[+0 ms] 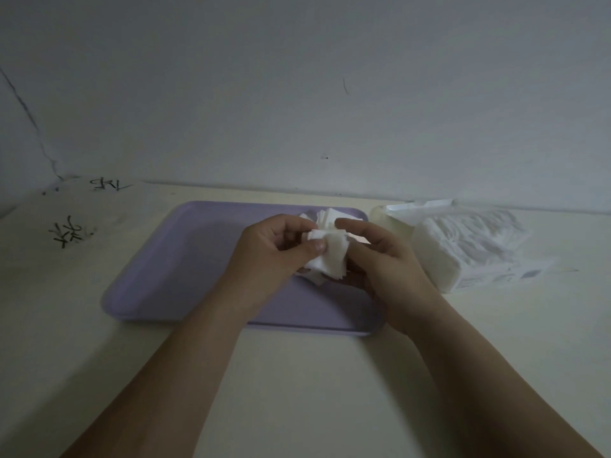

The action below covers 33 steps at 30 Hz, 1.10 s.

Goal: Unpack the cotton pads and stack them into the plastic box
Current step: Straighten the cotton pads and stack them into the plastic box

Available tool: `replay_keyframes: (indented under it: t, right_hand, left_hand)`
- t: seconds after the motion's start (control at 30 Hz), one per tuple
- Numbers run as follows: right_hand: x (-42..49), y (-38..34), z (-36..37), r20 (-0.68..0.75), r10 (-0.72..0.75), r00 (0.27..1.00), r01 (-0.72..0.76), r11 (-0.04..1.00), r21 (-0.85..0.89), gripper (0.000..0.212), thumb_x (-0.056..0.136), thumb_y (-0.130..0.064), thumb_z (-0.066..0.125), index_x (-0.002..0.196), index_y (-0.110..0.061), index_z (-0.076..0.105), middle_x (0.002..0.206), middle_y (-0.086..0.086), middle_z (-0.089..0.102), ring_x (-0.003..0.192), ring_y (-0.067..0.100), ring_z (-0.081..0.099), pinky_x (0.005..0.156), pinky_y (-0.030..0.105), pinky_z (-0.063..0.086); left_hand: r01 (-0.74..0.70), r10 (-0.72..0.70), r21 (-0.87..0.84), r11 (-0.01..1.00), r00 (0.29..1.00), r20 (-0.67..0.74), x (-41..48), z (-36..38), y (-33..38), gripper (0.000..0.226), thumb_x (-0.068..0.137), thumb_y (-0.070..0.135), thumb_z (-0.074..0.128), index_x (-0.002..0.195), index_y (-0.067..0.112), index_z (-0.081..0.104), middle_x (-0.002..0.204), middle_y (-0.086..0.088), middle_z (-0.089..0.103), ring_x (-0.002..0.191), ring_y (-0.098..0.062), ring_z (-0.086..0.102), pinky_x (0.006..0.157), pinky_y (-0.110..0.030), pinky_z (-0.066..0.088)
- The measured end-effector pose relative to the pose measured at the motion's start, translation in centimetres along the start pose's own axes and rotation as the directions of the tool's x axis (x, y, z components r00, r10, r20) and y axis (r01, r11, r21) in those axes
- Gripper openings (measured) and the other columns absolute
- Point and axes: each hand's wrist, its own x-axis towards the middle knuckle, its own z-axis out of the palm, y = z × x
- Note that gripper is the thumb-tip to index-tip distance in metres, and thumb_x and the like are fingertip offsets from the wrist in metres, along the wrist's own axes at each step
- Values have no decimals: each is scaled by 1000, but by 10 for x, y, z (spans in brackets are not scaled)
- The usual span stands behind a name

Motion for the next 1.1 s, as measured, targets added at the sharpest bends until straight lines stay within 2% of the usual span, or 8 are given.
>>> replay_keyframes:
  t: [0.1, 0.27, 0.37, 0.5, 0.67, 0.8, 0.97, 1.1]
  right_hand:
    - [-1, -1, 0, 90, -5, 996, 1, 999, 41, 33, 100, -29, 65, 124, -8, 72, 116, 19, 77, 105, 30, 75, 90, 46, 62]
    - [3, 8, -3, 16, -70, 997, 70, 998, -9, 24, 98, 4, 64, 119, -8, 69, 105, 14, 79, 96, 29, 76, 82, 40, 64]
    - [3, 6, -6, 45, -76, 996, 76, 997, 18, 24, 100, 4, 61, 117, -9, 70, 107, 14, 78, 99, 29, 76, 85, 43, 65]
    - [3, 6, -4, 14, -79, 997, 79, 996, 34, 23, 99, 2, 64, 115, -13, 72, 111, 18, 77, 98, 31, 76, 86, 47, 64]
    - [6, 9, -7, -213, -143, 966, 120, 986, -118, 14, 90, -3, 80, 103, -5, 76, 92, 12, 80, 87, 26, 77, 75, 38, 63]
    - [6, 9, -7, -294, -189, 937, 154, 978, -138, 9, 86, -3, 82, 91, -10, 80, 79, 2, 79, 75, 14, 75, 73, 33, 63]
    - [7, 8, -7, -323, -246, 914, 198, 965, -174, 7, 85, -6, 85, 88, -9, 80, 76, -2, 78, 68, 8, 70, 64, 21, 55]
    - [5, 3, -9, -276, -298, 914, 255, 950, -182, 15, 89, -3, 80, 80, -14, 75, 72, 0, 72, 64, 15, 62, 59, 26, 52]
  left_hand:
    - [16, -13, 39, 999, 997, -78, 0, 2, 0, 15, 82, 10, 87, 90, 14, 75, 91, -14, 78, 75, -17, 68, 68, -31, 57]
    - [49, -48, 8, 999, 994, -93, 1, 3, -2, 17, 88, 13, 83, 102, 16, 75, 96, -5, 79, 82, -16, 74, 69, -28, 59]
    - [127, -127, 14, 992, 992, 0, 3, 3, -3, 20, 94, 24, 77, 113, 19, 76, 107, -8, 78, 89, -20, 72, 76, -33, 59]
    - [158, -153, -54, 986, 984, 87, 2, 3, -3, 26, 90, 34, 74, 106, 14, 79, 101, -14, 75, 87, -24, 65, 78, -39, 53]
    - [146, -135, -130, 981, 987, 86, 2, 5, -3, 19, 102, 15, 65, 112, 5, 77, 110, -26, 74, 89, -26, 68, 74, -34, 59]
    - [157, -150, -152, 976, 987, 56, 4, 9, -5, 20, 104, 8, 59, 110, 0, 76, 101, -20, 73, 90, -26, 67, 77, -33, 61]
    - [134, -136, -115, 984, 991, -9, 4, 10, -6, 22, 106, 6, 56, 105, 3, 77, 105, -22, 77, 92, -23, 71, 79, -33, 63]
    - [97, -97, -7, 995, 990, -106, 5, 8, -8, 25, 106, 6, 55, 98, 6, 79, 90, -9, 78, 82, -15, 72, 80, -33, 64]
